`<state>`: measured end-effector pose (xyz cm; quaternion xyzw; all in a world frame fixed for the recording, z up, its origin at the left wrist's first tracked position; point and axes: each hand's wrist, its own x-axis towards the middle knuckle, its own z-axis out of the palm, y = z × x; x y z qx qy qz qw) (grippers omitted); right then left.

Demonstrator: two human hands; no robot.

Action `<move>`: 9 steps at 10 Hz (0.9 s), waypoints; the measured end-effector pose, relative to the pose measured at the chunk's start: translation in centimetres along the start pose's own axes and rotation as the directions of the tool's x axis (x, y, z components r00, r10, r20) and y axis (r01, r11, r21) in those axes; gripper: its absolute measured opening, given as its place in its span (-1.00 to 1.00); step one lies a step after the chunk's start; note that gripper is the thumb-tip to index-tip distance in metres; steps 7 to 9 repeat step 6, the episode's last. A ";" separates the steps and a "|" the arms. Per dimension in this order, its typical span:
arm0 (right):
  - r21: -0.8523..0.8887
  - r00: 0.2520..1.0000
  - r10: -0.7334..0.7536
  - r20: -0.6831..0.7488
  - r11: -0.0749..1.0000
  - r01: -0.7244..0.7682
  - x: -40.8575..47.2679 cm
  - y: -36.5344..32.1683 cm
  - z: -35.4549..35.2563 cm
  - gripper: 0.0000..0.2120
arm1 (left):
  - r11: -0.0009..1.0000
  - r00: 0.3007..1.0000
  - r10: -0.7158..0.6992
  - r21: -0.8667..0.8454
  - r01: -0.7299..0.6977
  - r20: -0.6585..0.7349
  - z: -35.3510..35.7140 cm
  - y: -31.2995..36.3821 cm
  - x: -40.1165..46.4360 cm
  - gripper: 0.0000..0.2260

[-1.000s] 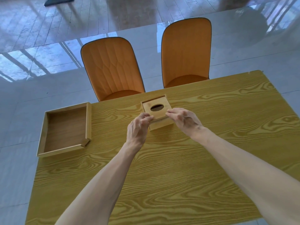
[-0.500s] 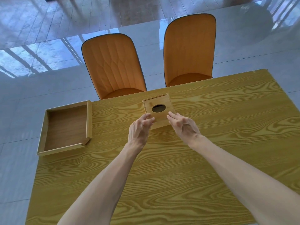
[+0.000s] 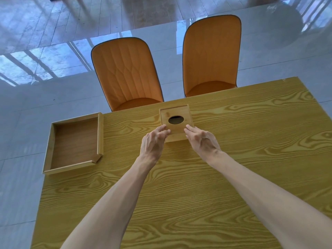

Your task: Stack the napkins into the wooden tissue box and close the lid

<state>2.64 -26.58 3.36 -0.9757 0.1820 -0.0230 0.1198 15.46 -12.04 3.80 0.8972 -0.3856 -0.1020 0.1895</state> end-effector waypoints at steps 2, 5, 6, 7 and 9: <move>0.005 1.000 0.002 -0.012 1.000 -0.002 0.1 -0.4 -0.5 -0.70 | 1.000 1.000 0.007 -0.001 -0.007 0.024 -0.7 0.1 -0.1 -0.76; -0.015 0.995 0.066 0.076 0.998 -0.065 1.1 -1.0 -2.6 -0.64 | 0.992 0.987 0.060 0.102 -0.076 0.150 -3.4 1.0 0.2 -0.73; -0.078 0.988 0.080 0.135 0.994 -0.070 1.8 -1.6 -3.2 -0.63 | 0.983 0.949 0.054 0.150 -0.105 0.312 -4.5 1.5 1.0 -0.69; -0.078 0.988 0.080 0.135 0.994 -0.070 1.8 -1.6 -3.2 -0.63 | 0.983 0.949 0.054 0.150 -0.105 0.312 -4.5 1.5 1.0 -0.69; -0.078 0.988 0.080 0.135 0.994 -0.070 1.8 -1.6 -3.2 -0.63 | 0.983 0.949 0.054 0.150 -0.105 0.312 -4.5 1.5 1.0 -0.69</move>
